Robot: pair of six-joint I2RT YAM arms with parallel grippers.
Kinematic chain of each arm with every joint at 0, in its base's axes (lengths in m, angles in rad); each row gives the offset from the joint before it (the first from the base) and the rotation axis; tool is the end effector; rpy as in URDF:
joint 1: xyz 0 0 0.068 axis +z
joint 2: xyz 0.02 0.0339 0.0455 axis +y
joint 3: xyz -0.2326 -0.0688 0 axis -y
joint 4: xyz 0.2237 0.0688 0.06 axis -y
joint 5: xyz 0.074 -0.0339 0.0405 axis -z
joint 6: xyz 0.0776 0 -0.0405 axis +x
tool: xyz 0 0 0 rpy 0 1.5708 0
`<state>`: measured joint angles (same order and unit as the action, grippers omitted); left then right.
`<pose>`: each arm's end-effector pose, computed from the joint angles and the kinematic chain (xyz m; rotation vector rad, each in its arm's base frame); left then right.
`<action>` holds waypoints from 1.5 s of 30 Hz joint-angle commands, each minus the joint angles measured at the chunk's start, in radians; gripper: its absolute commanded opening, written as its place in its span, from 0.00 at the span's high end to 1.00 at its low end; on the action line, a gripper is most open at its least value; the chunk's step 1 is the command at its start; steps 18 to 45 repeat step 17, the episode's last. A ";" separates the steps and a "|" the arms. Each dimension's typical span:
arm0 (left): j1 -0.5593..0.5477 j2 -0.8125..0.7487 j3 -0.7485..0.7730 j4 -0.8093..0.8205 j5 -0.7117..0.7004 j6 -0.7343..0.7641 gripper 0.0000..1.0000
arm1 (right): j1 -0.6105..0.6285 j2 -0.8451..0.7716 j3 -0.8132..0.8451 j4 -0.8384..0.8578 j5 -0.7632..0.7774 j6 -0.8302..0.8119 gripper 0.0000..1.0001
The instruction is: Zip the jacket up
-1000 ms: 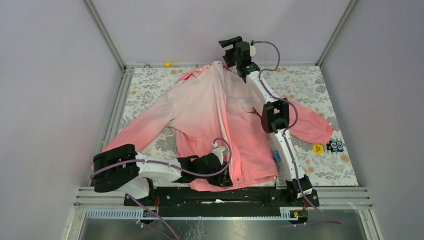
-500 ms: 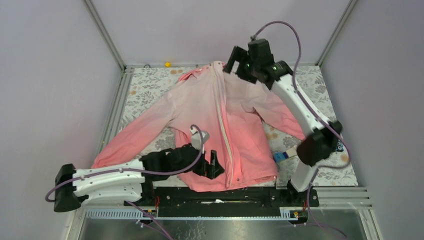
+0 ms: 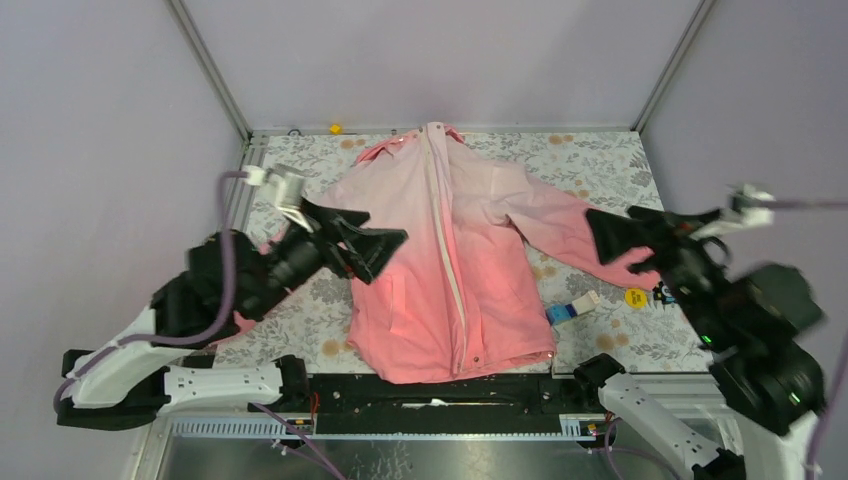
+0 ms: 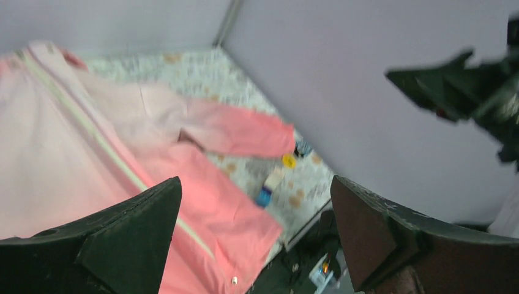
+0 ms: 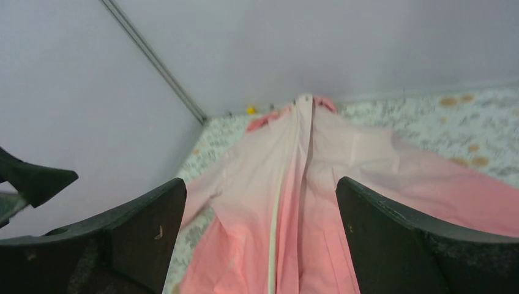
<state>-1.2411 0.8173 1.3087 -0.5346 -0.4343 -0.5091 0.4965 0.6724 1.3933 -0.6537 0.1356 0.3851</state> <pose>0.0872 -0.1541 0.4354 0.2678 1.6834 -0.9902 0.1079 0.0465 0.4612 0.0258 1.5342 0.6044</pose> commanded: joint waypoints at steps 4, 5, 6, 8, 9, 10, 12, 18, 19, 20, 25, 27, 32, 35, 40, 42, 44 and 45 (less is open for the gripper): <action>0.005 -0.050 0.274 -0.005 -0.097 0.187 0.01 | -0.001 -0.108 0.166 -0.103 0.146 -0.091 0.00; 0.005 -0.057 0.295 -0.005 -0.099 0.197 0.01 | -0.001 -0.111 0.198 -0.118 0.164 -0.101 0.00; 0.005 -0.065 0.313 -0.006 -0.102 0.208 0.01 | -0.001 -0.114 0.216 -0.129 0.181 -0.106 0.00; 0.005 -0.079 0.342 -0.009 -0.111 0.227 0.01 | -0.002 -0.122 0.243 -0.135 0.194 -0.116 0.00; 0.005 -0.086 0.354 -0.012 -0.117 0.234 0.01 | -0.001 -0.125 0.253 -0.133 0.200 -0.119 0.00; 0.005 -0.092 0.366 -0.015 -0.124 0.240 0.01 | -0.001 -0.127 0.260 -0.130 0.205 -0.120 0.01; 0.005 -0.100 0.384 -0.023 -0.135 0.252 0.01 | -0.001 -0.133 0.263 -0.121 0.217 -0.123 0.00; 0.005 -0.120 0.402 -0.028 -0.150 0.271 0.01 | -0.001 -0.125 0.236 -0.116 0.233 -0.132 0.01; 0.005 -0.120 0.402 -0.028 -0.150 0.271 0.01 | -0.001 -0.125 0.236 -0.116 0.233 -0.132 0.01; 0.005 -0.120 0.402 -0.028 -0.150 0.271 0.01 | -0.001 -0.125 0.236 -0.116 0.233 -0.132 0.01; 0.005 -0.120 0.402 -0.028 -0.150 0.271 0.01 | -0.001 -0.125 0.236 -0.116 0.233 -0.132 0.01; 0.005 -0.120 0.402 -0.028 -0.150 0.271 0.01 | -0.001 -0.125 0.236 -0.116 0.233 -0.132 0.01; 0.005 -0.120 0.402 -0.028 -0.150 0.271 0.01 | -0.001 -0.125 0.236 -0.116 0.233 -0.132 0.01; 0.005 -0.120 0.402 -0.028 -0.150 0.271 0.01 | -0.001 -0.125 0.236 -0.116 0.233 -0.132 0.01; 0.005 -0.120 0.402 -0.028 -0.150 0.271 0.01 | -0.001 -0.125 0.236 -0.116 0.233 -0.132 0.01; 0.005 -0.120 0.402 -0.028 -0.150 0.271 0.01 | -0.001 -0.125 0.236 -0.116 0.233 -0.132 0.01; 0.005 -0.120 0.402 -0.028 -0.150 0.271 0.01 | -0.001 -0.125 0.236 -0.116 0.233 -0.132 0.01; 0.005 -0.120 0.402 -0.028 -0.150 0.271 0.01 | -0.001 -0.125 0.236 -0.116 0.233 -0.132 0.01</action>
